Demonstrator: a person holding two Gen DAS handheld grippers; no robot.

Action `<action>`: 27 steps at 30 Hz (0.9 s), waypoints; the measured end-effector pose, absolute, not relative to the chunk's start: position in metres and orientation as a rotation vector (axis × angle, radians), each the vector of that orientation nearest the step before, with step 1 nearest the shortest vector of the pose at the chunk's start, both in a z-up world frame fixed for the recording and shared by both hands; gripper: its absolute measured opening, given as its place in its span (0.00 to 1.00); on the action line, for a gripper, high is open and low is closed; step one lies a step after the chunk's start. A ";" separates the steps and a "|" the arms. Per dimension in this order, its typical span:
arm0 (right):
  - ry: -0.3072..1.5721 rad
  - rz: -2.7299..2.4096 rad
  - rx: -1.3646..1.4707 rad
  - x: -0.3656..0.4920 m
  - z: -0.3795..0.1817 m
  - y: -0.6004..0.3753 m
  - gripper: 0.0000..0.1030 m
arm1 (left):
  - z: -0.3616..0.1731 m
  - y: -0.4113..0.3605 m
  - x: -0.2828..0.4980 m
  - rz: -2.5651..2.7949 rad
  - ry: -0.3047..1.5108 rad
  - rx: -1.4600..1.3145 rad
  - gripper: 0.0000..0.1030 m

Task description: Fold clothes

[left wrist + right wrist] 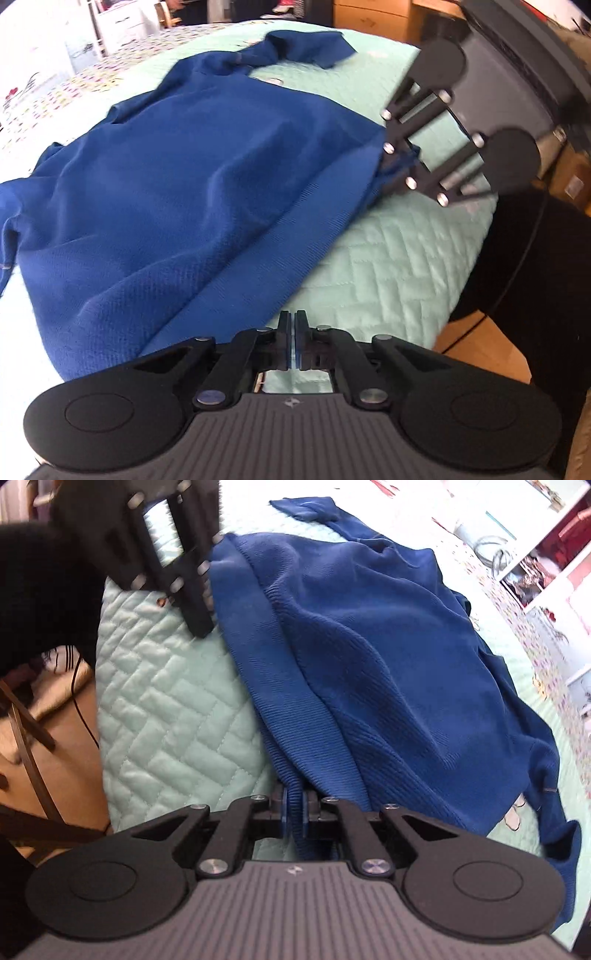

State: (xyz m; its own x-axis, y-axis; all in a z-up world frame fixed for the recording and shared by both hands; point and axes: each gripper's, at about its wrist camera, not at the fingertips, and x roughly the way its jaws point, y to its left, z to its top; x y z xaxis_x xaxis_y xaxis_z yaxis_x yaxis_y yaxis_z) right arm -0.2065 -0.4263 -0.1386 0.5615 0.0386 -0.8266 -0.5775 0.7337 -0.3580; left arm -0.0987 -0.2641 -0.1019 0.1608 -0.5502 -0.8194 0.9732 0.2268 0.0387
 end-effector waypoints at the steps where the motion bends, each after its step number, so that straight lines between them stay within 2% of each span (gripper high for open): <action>1: 0.908 0.387 -0.660 -0.207 -0.138 -0.427 0.12 | -0.100 -0.260 -0.095 -1.205 0.788 0.661 0.02; 4: 0.907 0.382 -0.620 -0.210 -0.135 -0.431 0.16 | -0.091 -0.241 -0.087 -1.190 0.819 0.585 0.04; 7: 0.925 0.422 -0.484 -0.218 -0.125 -0.442 0.34 | -0.083 -0.218 -0.079 -1.149 0.862 0.420 0.07; 8: 0.936 0.440 -0.414 -0.221 -0.121 -0.448 0.45 | -0.080 -0.210 -0.074 -1.131 0.874 0.360 0.14; 9: 0.942 0.456 -0.324 -0.224 -0.117 -0.453 0.48 | -0.077 -0.205 -0.068 -1.107 0.877 0.309 0.22; 11: 0.908 0.468 -0.086 -0.226 -0.106 -0.471 0.48 | -0.072 -0.198 -0.058 -1.060 0.868 0.229 0.28; 16: 0.774 0.395 0.397 -0.200 -0.088 -0.517 0.48 | -0.063 -0.222 -0.043 -1.057 0.803 0.218 0.30; 18: 0.763 0.389 0.537 -0.178 -0.094 -0.529 0.48 | -0.069 -0.237 -0.036 -1.064 0.797 0.253 0.38; 23: 0.887 0.326 0.725 -0.118 -0.149 -0.554 0.48 | -0.118 -0.271 0.005 -0.881 0.866 0.376 0.39; 25: 0.862 0.235 0.846 -0.109 -0.174 -0.579 0.24 | -0.125 -0.265 0.025 -0.802 0.870 0.304 0.38; 26: 0.819 0.205 0.925 -0.108 -0.183 -0.593 0.18 | -0.124 -0.263 0.031 -0.766 0.868 0.289 0.38; 27: 0.771 0.177 0.983 -0.112 -0.185 -0.603 0.19 | -0.122 -0.262 0.035 -0.730 0.863 0.289 0.37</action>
State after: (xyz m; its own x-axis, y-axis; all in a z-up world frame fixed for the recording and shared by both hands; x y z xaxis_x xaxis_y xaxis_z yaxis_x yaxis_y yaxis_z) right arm -0.1122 -0.6028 -0.1852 0.7266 0.4647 -0.5061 0.1981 0.5637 0.8019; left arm 0.0347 -0.2617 -0.1222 0.4308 -0.4640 -0.7741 0.6862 0.7255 -0.0530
